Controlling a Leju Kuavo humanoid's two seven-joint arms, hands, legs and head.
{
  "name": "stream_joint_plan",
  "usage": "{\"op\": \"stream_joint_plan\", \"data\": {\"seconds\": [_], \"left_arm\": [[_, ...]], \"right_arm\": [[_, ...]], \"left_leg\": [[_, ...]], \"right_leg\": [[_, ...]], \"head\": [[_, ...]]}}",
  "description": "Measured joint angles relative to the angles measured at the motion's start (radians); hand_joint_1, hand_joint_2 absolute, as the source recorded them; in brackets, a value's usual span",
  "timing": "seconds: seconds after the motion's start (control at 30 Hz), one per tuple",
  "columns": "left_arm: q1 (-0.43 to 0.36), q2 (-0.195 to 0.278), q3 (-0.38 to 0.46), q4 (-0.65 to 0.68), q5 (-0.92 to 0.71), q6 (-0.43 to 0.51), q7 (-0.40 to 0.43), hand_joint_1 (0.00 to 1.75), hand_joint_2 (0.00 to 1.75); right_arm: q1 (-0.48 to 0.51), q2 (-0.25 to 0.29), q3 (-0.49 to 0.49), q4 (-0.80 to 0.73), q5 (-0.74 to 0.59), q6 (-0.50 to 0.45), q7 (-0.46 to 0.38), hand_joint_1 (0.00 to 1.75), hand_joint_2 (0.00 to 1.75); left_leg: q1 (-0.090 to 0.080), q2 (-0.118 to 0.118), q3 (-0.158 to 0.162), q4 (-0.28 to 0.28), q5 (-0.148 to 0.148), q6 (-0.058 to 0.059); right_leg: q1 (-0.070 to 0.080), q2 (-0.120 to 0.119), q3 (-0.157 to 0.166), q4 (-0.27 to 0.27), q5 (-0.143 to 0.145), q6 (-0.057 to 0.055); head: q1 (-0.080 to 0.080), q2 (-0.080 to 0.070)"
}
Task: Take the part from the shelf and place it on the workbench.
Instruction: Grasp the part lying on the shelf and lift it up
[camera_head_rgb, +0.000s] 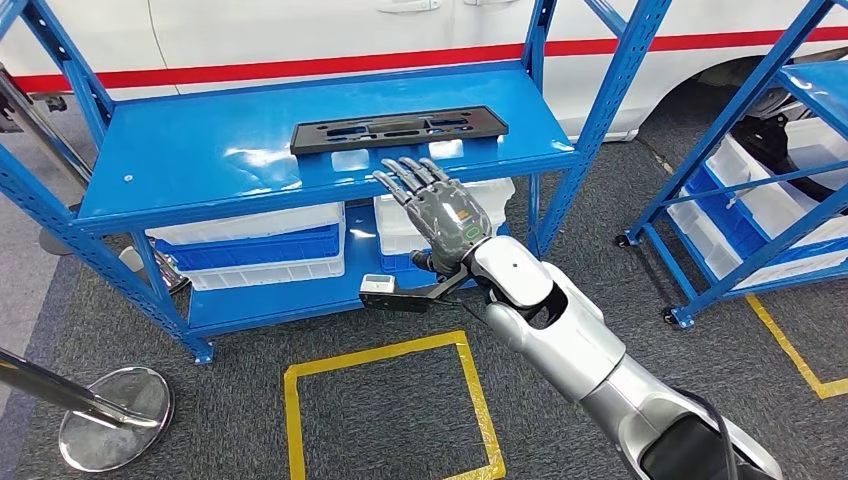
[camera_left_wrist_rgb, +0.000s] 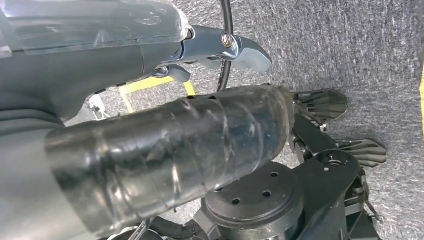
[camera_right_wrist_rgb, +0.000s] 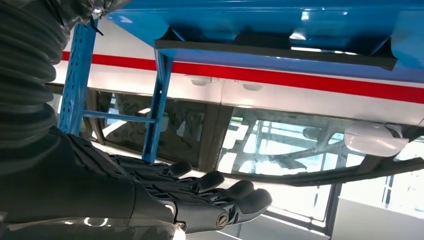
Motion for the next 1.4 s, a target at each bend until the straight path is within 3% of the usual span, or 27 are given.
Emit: {"op": "stream_joint_plan", "data": {"seconds": [0.17,0.27,0.33,0.4,0.47,0.5,0.53,0.57,0.6,0.67,0.7,0.73,0.8,0.87,0.9,0.97,1.0,1.03,1.07,1.13,1.17,1.2,1.3,1.37,1.4], "left_arm": [[-0.004,0.0,-0.007,0.004,0.007,0.007,-0.005,0.0,0.0],[-0.005,0.003,-0.01,0.004,0.014,0.017,-0.005,0.0,0.0],[-0.001,0.008,-0.014,-0.002,0.02,0.029,-0.003,0.0,0.0],[0.006,0.013,-0.019,-0.016,0.027,0.044,0.003,0.0,0.0],[0.013,0.02,-0.027,-0.032,0.033,0.057,0.008,0.0,0.0],[0.016,0.023,-0.032,-0.038,0.036,0.063,0.01,0.0,0.0],[0.018,0.025,-0.035,-0.045,0.039,0.067,0.011,0.0,0.0],[0.02,0.027,-0.038,-0.05,0.042,0.07,0.012,0.0,0.0],[0.022,0.029,-0.042,-0.055,0.045,0.073,0.012,0.0,0.0],[0.025,0.032,-0.054,-0.061,0.051,0.078,0.012,0.0,0.0],[0.024,0.035,-0.06,-0.064,0.054,0.08,0.012,0.0,0.0],[0.022,0.037,-0.066,-0.066,0.058,0.082,0.012,0.0,0.0],[0.016,0.043,-0.077,-0.071,0.069,0.086,0.009,0.0,0.0],[0.012,0.049,-0.089,-0.076,0.083,0.093,0.005,0.0,0.0],[0.009,0.054,-0.096,-0.077,0.089,0.097,0.003,0.0,0.0],[0.006,0.062,-0.109,-0.078,0.101,0.103,0.0,0.0,0.0],[0.005,0.065,-0.116,-0.078,0.106,0.105,0.0,0.0,0.0],[0.006,0.068,-0.122,-0.078,0.112,0.109,-0.001,0.0,0.0],[0.007,0.07,-0.13,-0.078,0.116,0.112,-0.001,0.0,0.0],[0.012,0.074,-0.142,-0.078,0.121,0.116,-0.001,0.0,0.0],[0.016,0.075,-0.149,-0.078,0.123,0.116,-0.001,0.0,0.0],[0.017,0.075,-0.154,-0.078,0.124,0.116,-0.002,0.0,0.0],[0.014,0.078,-0.164,-0.079,0.128,0.118,-0.005,0.0,0.0],[0.012,0.079,-0.169,-0.08,0.134,0.12,-0.006,0.0,0.0],[0.012,0.08,-0.173,-0.081,0.137,0.122,-0.006,0.0,0.0]], "right_arm": [[-0.005,0.001,0.0,0.014,-0.013,0.002,0.001,0.0,1.75],[-0.009,0.002,0.0,0.023,-0.021,0.002,0.003,0.0,1.75],[-0.014,0.003,0.0,0.029,-0.024,0.002,0.003,0.0,1.75],[-0.02,0.002,0.0,0.036,-0.028,0.0,0.003,0.0,1.75],[-0.019,0.002,0.0,0.047,-0.032,-0.001,0.003,0.0,1.75],[-0.016,0.002,0.0,0.053,-0.033,-0.002,0.003,0.0,1.75],[-0.014,0.002,0.0,0.059,-0.033,-0.003,0.003,0.0,1.75],[-0.012,0.002,0.0,0.064,-0.033,-0.004,0.003,0.0,1.75],[-0.012,0.002,0.0,0.069,-0.033,-0.006,0.003,0.0,1.75],[-0.013,0.002,0.0,0.079,-0.033,-0.01,0.003,0.0,1.75],[-0.013,0.002,0.0,0.084,-0.033,-0.012,0.003,0.0,1.75],[-0.013,0.003,-0.001,0.089,-0.034,-0.013,0.003,0.0,1.75],[-0.016,0.003,-0.004,0.096,-0.034,-0.015,0.003,0.0,0.87],[-0.019,0.006,-0.012,0.102,-0.038,-0.017,0.002,0.0,0.0],[-0.019,0.008,-0.016,0.107,-0.041,-0.018,0.001,0.0,0.0],[-0.011,0.01,-0.022,0.123,-0.047,-0.02,0.0,0.0,0.0],[-0.005,0.01,-0.022,0.133,-0.049,-0.021,-0.001,0.0,0.0],[0.002,0.01,-0.023,0.143,-0.05,-0.022,-0.002,0.0,0.0],[0.007,0.01,-0.023,0.153,-0.051,-0.023,-0.004,0.0,0.0],[0.012,0.012,-0.025,0.166,-0.051,-0.024,-0.008,0.0,0.0],[0.012,0.013,-0.026,0.171,-0.051,-0.025,-0.01,0.0,0.0],[0.012,0.015,-0.027,0.176,-0.051,-0.026,-0.012,0.0,0.44],[0.012,0.016,-0.032,0.186,-0.051,-0.027,-0.014,0.0,1.75],[0.009,0.017,-0.041,0.189,-0.051,-0.028,-0.014,0.0,1.75],[0.006,0.018,-0.044,0.191,-0.051,-0.028,-0.014,0.0,1.31]], "left_leg": [[0.0,0.0,0.0,0.0,0.0,0.0],[-0.005,0.0,-0.005,0.006,0.001,0.005],[0.001,0.001,0.002,-0.006,0.008,0.014],[0.007,0.003,0.013,-0.021,0.016,0.022],[0.006,0.003,0.014,-0.022,0.015,0.025],[0.005,0.002,0.017,-0.022,0.013,0.025],[0.004,-0.001,0.022,-0.022,0.008,0.025],[0.003,-0.003,0.031,-0.022,0.0,0.024],[0.001,-0.006,0.043,-0.022,-0.009,0.023],[0.0,-0.009,0.06,-0.022,-0.029,0.017],[0.001,-0.009,0.063,-0.022,-0.037,0.011],[0.003,-0.009,0.061,-0.023,-0.041,0.005],[0.005,-0.005,0.07,-0.037,-0.048,-0.008],[0.006,-0.002,0.071,-0.023,-0.066,-0.019],[0.008,-0.002,0.051,0.018,-0.085,-0.025],[0.015,-0.005,-0.038,0.162,-0.128,-0.041],[0.019,-0.005,-0.087,0.226,-0.134,-0.049],[0.024,-0.005,-0.126,0.26,-0.118,-0.057],[0.03,-0.005,-0.15,0.254,-0.076,-0.064],[0.04,-0.004,-0.159,0.159,0.039,-0.081],[0.041,-0.004,-0.157,0.118,0.079,-0.086],[0.041,-0.005,-0.153,0.09,0.094,-0.086],[0.039,-0.012,-0.149,0.076,0.07,-0.062],[0.04,-0.014,-0.146,0.075,0.062,-0.047],[0.04,-0.015,-0.142,0.073,0.059,-0.041]], "right_leg": [[0.0,0.0,0.0,0.0,0.0,0.0],[-0.006,-0.001,0.0,-0.008,0.005,0.008],[-0.005,-0.001,-0.007,-0.004,0.001,0.015],[-0.004,-0.001,-0.047,0.065,-0.028,0.017],[-0.005,-0.001,-0.127,0.203,-0.066,0.016],[-0.006,-0.001,-0.168,0.26,-0.071,0.015],[-0.006,-0.001,-0.193,0.283,-0.057,0.013],[-0.005,-0.001,-0.199,0.267,-0.022,0.009],[-0.003,-0.001,-0.186,0.213,0.03,0.002],[0.005,-0.001,-0.151,0.113,0.1,-0.019],[0.01,-0.002,-0.138,0.085,0.111,-0.028],[0.016,-0.004,-0.134,0.081,0.102,-0.036],[0.02,-0.006,-0.12,0.062,0.085,-0.047],[0.011,-0.002,-0.084,0.014,0.057,-0.047],[0.004,0.0,-0.063,-0.011,0.046,-0.045],[-0.005,0.001,-0.035,-0.033,0.032,-0.041],[-0.009,0.0,-0.024,-0.035,0.025,-0.038],[-0.013,0.0,-0.013,-0.035,0.016,-0.033],[-0.019,0.001,-0.002,-0.034,0.007,-0.026],[-0.031,0.004,0.015,-0.025,-0.012,-0.009],[-0.032,0.007,0.018,-0.019,-0.02,0.0],[-0.032,0.009,0.016,-0.011,-0.025,0.008],[-0.026,0.011,0.002,0.001,-0.028,0.02],[-0.026,0.006,-0.008,0.023,-0.042,0.024],[-0.026,0.002,-0.026,0.06,-0.06,0.024]], "head": [[0.0,0.0],[0.0,0.0],[0.0,0.0],[0.0,0.0],[0.0,0.0],[0.0,0.0],[0.0,0.0],[0.0,0.0],[0.0,0.0],[-0.002,0.0],[-0.003,0.0],[-0.004,0.0],[-0.005,0.0],[-0.006,0.0],[-0.007,0.0],[-0.01,0.0],[-0.01,0.0],[-0.01,0.0],[-0.01,0.0],[-0.01,0.0],[-0.013,0.0],[-0.015,0.0],[-0.019,0.0],[-0.019,0.0],[-0.018,0.0]]}}
